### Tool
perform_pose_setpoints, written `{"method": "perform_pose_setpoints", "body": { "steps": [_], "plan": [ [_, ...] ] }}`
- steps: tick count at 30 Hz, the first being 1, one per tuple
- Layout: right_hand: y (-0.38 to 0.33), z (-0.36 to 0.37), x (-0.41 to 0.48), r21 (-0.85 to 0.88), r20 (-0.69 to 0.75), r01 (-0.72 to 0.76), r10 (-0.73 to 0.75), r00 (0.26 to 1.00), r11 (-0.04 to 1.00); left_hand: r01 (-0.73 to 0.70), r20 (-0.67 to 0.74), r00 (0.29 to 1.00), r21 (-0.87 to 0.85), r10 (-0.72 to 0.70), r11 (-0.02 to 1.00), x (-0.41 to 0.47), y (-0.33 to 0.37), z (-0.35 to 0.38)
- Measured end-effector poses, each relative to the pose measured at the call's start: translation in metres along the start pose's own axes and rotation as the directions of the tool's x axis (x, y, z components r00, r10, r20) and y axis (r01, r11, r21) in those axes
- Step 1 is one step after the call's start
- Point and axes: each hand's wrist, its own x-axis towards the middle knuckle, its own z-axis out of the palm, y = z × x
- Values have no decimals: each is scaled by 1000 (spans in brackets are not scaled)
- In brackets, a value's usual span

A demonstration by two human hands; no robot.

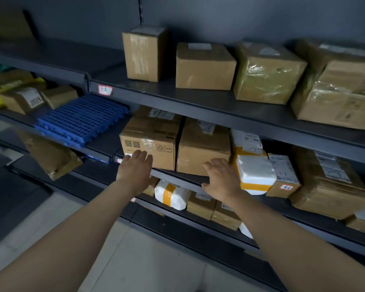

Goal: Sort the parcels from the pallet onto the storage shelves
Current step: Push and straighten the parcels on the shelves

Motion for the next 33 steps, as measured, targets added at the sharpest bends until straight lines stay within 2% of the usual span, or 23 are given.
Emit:
{"method": "perform_pose_setpoints", "body": {
  "steps": [7,11,14,19,26,33],
  "plan": [
    [17,4,76,-43,17,-66,67,998,997,65,-54,996,9,-65,998,78,-25,3],
    [30,17,109,-51,44,-128,130,990,990,133,18,991,-45,-132,990,119,-39,15],
    [36,25,118,-69,55,-158,162,985,985,172,96,983,-170,-157,970,138,-53,28],
    [29,27,122,-81,-5,-197,197,980,977,77,70,995,-192,-65,978,148,-72,43],
    [5,34,94,-62,-35,-328,327,944,943,-72,60,995,-183,84,981,157,-88,44],
    [-11,31,96,-19,12,-387,387,922,922,-109,65,990,-203,124,973,167,-98,47]
  ]
}}
